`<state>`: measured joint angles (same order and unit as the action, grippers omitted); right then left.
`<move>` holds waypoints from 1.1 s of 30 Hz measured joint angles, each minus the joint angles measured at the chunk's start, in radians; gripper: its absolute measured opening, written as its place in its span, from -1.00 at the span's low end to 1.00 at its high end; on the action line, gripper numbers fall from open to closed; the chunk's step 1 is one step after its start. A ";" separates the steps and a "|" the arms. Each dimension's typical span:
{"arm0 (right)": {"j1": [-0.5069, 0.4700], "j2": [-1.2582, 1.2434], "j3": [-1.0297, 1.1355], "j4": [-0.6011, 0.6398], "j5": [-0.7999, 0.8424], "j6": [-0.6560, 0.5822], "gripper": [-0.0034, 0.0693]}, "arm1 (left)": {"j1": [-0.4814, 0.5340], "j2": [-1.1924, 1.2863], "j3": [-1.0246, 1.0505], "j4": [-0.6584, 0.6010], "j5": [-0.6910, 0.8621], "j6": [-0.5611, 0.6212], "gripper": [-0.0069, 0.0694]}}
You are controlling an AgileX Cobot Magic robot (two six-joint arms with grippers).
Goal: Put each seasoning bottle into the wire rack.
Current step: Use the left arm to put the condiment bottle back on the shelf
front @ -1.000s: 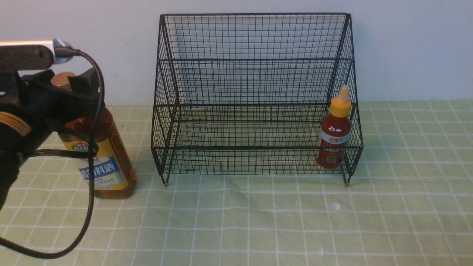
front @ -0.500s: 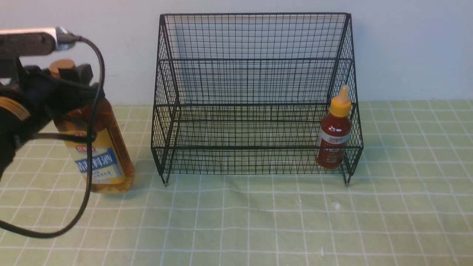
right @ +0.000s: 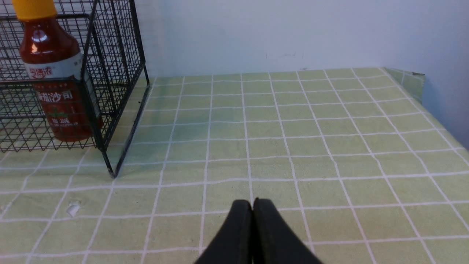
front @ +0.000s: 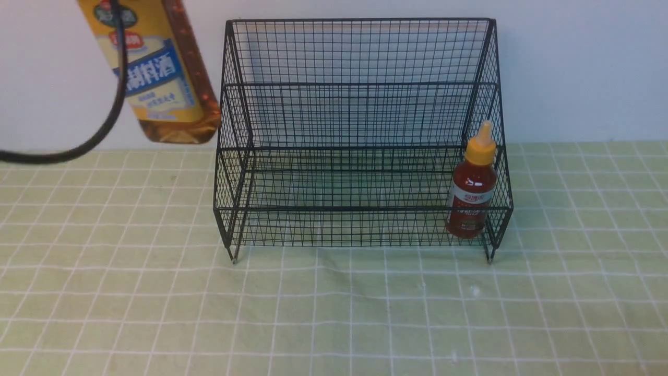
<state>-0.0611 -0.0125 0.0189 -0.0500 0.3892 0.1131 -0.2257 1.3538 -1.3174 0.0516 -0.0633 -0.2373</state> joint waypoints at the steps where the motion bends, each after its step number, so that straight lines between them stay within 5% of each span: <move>1: 0.000 0.000 0.000 0.000 0.000 0.000 -0.95 | -0.008 0.005 -0.006 -0.004 0.003 0.001 -0.01; 21: 0.000 0.000 0.000 0.000 0.000 -0.001 -0.95 | -0.089 0.365 -0.224 -0.194 0.078 0.134 -0.01; 33: 0.000 0.000 0.000 0.002 0.000 -0.001 -0.95 | -0.089 0.383 -0.224 -0.190 0.335 0.139 -0.01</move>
<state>-0.0611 -0.0125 0.0189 -0.0484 0.3892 0.1118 -0.3145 1.7367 -1.5413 -0.1381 0.2717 -0.0984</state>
